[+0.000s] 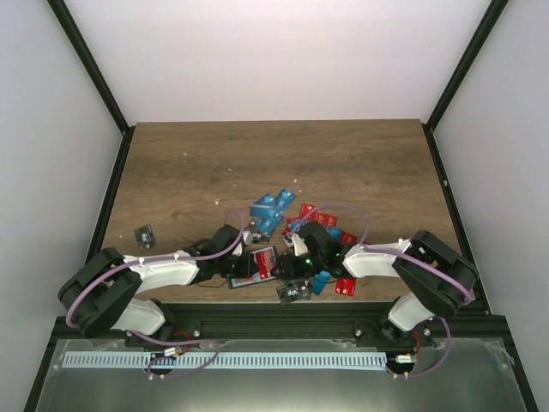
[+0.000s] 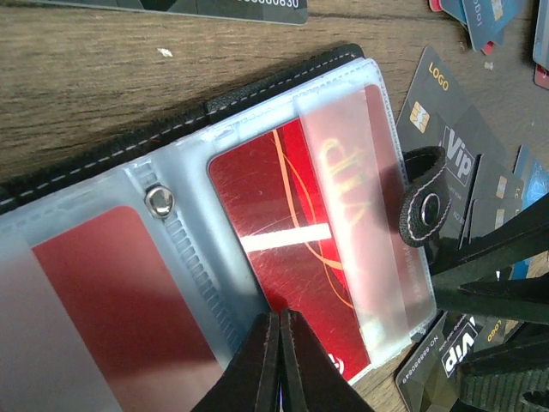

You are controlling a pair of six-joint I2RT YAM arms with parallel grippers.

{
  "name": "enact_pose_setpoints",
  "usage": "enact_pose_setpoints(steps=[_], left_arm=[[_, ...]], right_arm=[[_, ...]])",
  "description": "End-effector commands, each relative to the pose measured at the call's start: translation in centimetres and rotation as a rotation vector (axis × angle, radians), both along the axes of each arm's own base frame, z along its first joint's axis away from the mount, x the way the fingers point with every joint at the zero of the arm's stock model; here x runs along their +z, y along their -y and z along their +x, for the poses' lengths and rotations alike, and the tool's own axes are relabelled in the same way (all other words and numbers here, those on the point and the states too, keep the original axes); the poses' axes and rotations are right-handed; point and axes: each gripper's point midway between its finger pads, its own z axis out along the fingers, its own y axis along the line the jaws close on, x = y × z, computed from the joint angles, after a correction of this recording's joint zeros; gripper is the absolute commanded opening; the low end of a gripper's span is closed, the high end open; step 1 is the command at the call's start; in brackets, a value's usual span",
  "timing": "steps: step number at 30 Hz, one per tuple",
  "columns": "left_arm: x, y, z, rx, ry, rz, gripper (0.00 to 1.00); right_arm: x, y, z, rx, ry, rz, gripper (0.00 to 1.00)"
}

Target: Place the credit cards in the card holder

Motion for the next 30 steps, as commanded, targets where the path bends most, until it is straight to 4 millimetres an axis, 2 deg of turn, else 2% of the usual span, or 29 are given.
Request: enact_pose_setpoints(steps=[1,8,16,23,30], left_arm=[[-0.6,0.1,-0.3,-0.014,-0.002,0.019,0.04],[-0.3,0.1,-0.2,-0.012,0.003,0.020,0.04],[1.7,-0.4,0.4,0.007,0.059,0.036,0.04],[1.1,-0.5,0.2,0.007,0.049,0.046,0.04],[0.9,-0.2,0.1,0.001,0.044,0.043,0.04]], right_arm=[[1.4,-1.4,0.5,0.022,0.028,0.037,0.38],[1.7,-1.9,0.5,0.027,0.046,0.015,0.37],[1.8,-2.1,0.7,0.025,0.049,0.010,0.37],[1.5,-1.1,1.5,-0.018,0.081,-0.085,0.36],[2.2,-1.3,1.4,-0.013,0.101,-0.089,0.36]])
